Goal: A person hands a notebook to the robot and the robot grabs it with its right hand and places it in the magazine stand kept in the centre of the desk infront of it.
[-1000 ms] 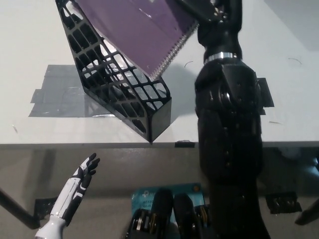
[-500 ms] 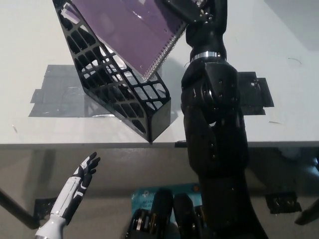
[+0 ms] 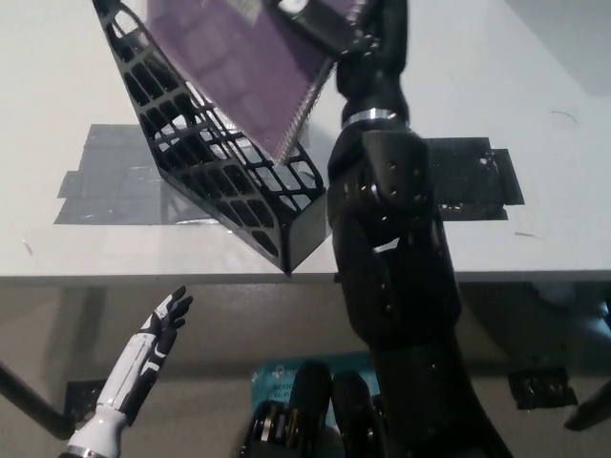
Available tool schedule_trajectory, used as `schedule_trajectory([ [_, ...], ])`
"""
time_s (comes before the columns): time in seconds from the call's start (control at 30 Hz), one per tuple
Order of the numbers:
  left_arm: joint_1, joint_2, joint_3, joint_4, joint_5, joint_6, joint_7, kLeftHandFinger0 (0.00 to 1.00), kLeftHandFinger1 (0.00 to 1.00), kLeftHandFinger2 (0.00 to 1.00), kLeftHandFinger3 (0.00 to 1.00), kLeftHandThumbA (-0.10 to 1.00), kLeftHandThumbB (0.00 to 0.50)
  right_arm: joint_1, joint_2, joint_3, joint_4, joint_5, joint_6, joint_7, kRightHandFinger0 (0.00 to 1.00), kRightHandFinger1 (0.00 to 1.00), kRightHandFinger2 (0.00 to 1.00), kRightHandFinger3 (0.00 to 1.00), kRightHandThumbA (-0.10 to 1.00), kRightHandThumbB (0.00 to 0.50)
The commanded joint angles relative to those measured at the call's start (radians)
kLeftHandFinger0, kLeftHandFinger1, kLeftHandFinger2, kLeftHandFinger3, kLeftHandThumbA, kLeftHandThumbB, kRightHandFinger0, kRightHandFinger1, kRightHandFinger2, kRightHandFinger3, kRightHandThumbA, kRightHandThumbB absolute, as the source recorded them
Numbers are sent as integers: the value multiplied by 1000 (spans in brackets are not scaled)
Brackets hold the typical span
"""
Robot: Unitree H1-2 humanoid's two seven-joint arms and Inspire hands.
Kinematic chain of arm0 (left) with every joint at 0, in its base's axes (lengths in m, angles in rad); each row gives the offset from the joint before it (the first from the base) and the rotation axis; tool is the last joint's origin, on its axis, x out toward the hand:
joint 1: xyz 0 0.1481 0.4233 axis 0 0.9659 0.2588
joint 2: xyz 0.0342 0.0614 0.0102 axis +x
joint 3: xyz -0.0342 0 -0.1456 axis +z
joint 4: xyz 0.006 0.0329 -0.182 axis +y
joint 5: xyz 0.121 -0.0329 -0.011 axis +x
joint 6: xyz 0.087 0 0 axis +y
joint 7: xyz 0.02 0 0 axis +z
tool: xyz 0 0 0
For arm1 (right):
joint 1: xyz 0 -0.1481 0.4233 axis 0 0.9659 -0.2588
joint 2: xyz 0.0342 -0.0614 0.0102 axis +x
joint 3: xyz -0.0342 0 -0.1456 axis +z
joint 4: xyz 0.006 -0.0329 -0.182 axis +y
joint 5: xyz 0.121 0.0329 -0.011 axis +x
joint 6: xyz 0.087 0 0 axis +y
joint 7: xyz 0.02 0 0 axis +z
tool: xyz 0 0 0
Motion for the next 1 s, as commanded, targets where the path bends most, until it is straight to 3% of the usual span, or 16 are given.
schedule_trajectory([
  [0.0, -24, 22, 3, -20, -19, -28, -20, 1000, 1000, 1000, 1000, 1000, 500, -36, -24, 85, -45, -56, 18, 94, 973, 1000, 1000, 1000, 903, 233],
  [0.07, -29, 21, 4, -18, -19, -31, -20, 1000, 1000, 1000, 1000, 1000, 500, -32, -44, 112, -55, -69, 52, 112, 1000, 1000, 1000, 1000, 928, 296],
  [0.2, -37, 22, 5, -16, -18, -29, -23, 1000, 1000, 1000, 1000, 1000, 500, -27, -64, 134, -67, -59, 77, 130, 1000, 1000, 1000, 1000, 920, 325],
  [0.57, -46, 23, 6, -13, -17, -36, -24, 1000, 1000, 1000, 1000, 1000, 500, -29, -72, 115, -103, -62, 104, 126, 1000, 1000, 1000, 1000, 1000, 325],
  [0.67, -56, 25, 7, -14, -19, -31, -27, 1000, 1000, 1000, 1000, 1000, 500, -40, -81, 109, -107, -65, 95, 125, 1000, 1000, 1000, 1000, 1000, 308],
  [0.83, -58, 23, 6, -18, -21, -26, -27, 1000, 1000, 1000, 1000, 1000, 500, -48, -91, 90, -134, -54, 85, 126, 1000, 1000, 1000, 1000, 1000, 320],
  [0.87, -60, 24, 6, -17, -18, -30, -26, 1000, 1000, 1000, 1000, 1000, 500, -52, -97, 83, -153, -53, 85, 125, 1000, 1000, 1000, 1000, 1000, 396],
  [0.97, -64, 25, 6, -13, -19, -28, -28, 1000, 1000, 1000, 1000, 1000, 500, -59, -110, 70, -194, -44, 94, 130, 1000, 1000, 1000, 1000, 1000, 418],
])
